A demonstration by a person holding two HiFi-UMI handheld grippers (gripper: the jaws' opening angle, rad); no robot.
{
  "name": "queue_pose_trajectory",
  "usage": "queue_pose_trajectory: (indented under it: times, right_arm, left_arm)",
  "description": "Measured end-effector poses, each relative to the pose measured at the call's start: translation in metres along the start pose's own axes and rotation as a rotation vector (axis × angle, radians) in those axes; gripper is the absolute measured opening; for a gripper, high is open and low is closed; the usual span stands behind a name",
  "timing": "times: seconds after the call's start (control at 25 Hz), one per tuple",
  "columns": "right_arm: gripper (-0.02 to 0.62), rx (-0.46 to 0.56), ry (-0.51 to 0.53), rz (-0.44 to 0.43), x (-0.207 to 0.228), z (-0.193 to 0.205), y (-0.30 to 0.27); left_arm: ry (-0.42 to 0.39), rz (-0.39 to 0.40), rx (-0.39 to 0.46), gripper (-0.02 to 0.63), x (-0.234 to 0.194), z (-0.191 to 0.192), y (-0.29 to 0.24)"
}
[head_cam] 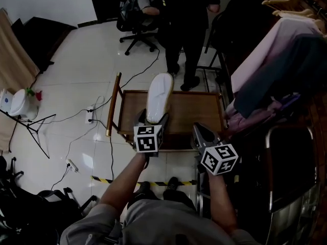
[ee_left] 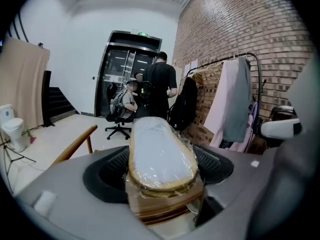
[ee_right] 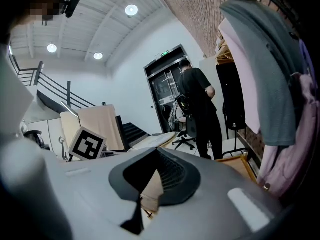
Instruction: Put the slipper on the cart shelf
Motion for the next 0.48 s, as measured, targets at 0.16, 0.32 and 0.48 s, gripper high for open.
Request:
queue_pose_trajectory:
  times: [0.16,0.32,0.48]
  right_arm:
    - [0.000,0.035,0.000,0.101,0.003,-0.005,0.024]
    - [0.000,0.065,0.006,0.208,-0.011,-0.006,0.047]
    - [0.000,0.094,-0.006,0.324,-0.038,0.002,0.077]
  left_arm:
    - [-0.033,0.107,0.001,0.405,0.023,-0.006,0.007]
    - [-0.074,0.223,-0.011,0.405,0.037,-0.008,0.022]
    - [-0.111,0.352,-0.033,0.405,0.048,-0.006,0.046]
Point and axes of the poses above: the fingertips, and each gripper's own axes: y backward along the fingers, x to its right, z out of its underside, the point moved 1 cm from there along y, backward along the fingers, and after that the axes turned 3 degrees about y, right-handed, at the moved point
